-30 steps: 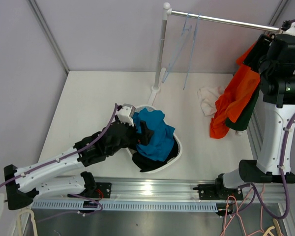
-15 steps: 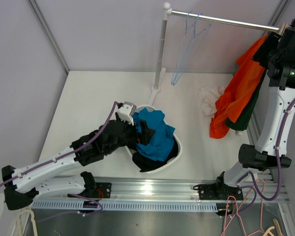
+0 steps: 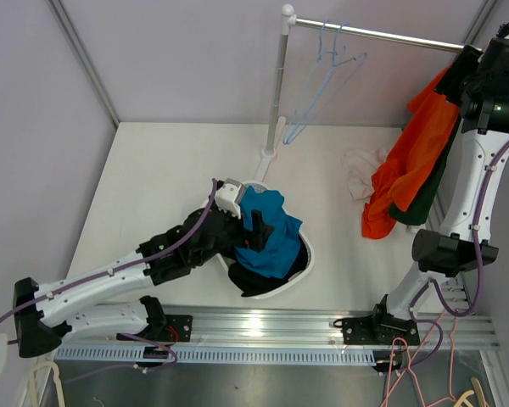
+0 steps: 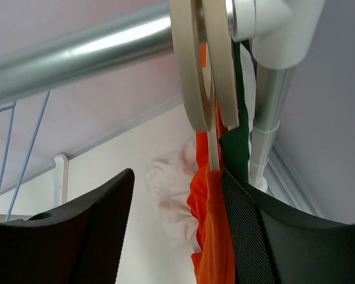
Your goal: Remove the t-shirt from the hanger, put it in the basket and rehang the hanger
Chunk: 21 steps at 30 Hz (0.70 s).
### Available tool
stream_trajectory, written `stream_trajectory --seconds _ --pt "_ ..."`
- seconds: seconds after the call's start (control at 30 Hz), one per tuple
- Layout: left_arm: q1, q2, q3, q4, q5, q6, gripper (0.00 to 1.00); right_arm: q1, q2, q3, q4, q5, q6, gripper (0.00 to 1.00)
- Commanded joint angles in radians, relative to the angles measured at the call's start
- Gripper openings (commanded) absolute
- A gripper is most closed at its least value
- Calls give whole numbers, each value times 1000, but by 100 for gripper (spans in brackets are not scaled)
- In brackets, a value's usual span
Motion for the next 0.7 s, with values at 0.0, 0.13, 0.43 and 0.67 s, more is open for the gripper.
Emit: stream_trajectory --seconds 0.0,0.13,0.43,0.67 --pt "-3 19 -10 73 1 37 99 -14 43 78 70 -27 -8 65" --pt "4 31 -13 101 2 50 99 -17 84 92 96 -33 -6 64" --pt "27 33 -55 150 25 53 100 -15 120 81 145 -17 -54 65" --pt "41 28 -64 160 39 55 99 -14 126 62 182 -20 -57 34"
